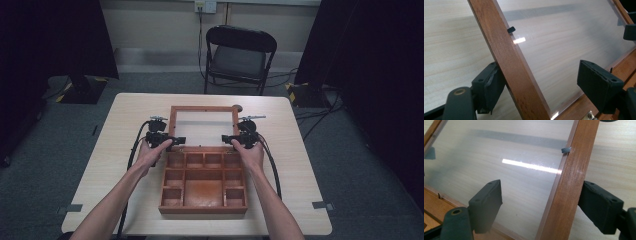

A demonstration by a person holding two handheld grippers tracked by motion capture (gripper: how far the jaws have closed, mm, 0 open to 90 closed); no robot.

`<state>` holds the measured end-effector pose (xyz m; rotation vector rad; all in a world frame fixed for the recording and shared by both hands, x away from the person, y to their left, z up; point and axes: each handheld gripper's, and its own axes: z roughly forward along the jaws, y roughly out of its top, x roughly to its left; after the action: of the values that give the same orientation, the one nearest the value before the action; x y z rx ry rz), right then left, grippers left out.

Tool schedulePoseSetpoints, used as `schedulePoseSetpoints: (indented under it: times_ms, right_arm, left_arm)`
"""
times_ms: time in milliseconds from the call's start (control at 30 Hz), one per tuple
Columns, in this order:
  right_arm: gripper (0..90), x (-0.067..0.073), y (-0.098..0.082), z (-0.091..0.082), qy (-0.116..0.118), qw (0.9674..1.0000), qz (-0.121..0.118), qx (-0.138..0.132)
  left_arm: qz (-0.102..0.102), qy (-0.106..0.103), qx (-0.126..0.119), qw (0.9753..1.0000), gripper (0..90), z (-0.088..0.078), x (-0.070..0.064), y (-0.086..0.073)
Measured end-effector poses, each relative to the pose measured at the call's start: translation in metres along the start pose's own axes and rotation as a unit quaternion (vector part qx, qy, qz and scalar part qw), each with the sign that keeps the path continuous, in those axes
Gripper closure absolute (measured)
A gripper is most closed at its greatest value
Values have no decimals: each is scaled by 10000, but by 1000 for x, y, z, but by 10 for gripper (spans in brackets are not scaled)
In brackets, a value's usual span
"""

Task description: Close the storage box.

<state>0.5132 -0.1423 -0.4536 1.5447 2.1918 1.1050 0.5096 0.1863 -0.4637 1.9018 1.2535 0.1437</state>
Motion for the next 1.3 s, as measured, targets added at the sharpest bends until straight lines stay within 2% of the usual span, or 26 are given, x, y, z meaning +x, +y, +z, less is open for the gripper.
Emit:
schedulePoseSetpoints:
  times_ms: [133, 300, 467, 700, 767, 867, 1100, 1200, 1300]
  right_arm:
    - [230, 3, 1, -4, -85, 10000, 7, -43]
    - [263, -2, 2, -12, 143, 9993, 231, -258]
    - [263, 1, 5, -23, 219, 9985, 279, -418]
    - [270, 3, 10, -39, 403, 9971, 345, -540]
    - [290, 4, 10, -42, 361, 9974, 297, -551]
    - [302, 4, 8, -46, 428, 9963, 407, -626]
    - [369, 5, 6, -57, 435, 9957, 326, -754]
    - [388, 5, 4, -62, 464, 9953, 288, -799]
    - [393, 6, 3, -66, 497, 9951, 257, -820]
  left_arm:
    - [99, 1, -53, 9999, 251, -4, 0, 1]
    - [126, 28, -178, 9998, 316, -11, 0, 3]
    - [330, 103, -308, 9989, 377, -19, -3, 9]
    - [346, 49, -491, 9982, 430, -28, -6, 16]
    - [365, 26, -514, 9980, 443, -31, -6, 17]
    - [421, -115, -566, 9974, 448, -35, -5, 16]
    - [494, -271, -636, 9964, 488, -46, -6, 16]
    - [608, -271, -760, 9949, 502, -51, -9, 17]
    - [610, -279, -863, 9940, 500, -55, -12, 18]
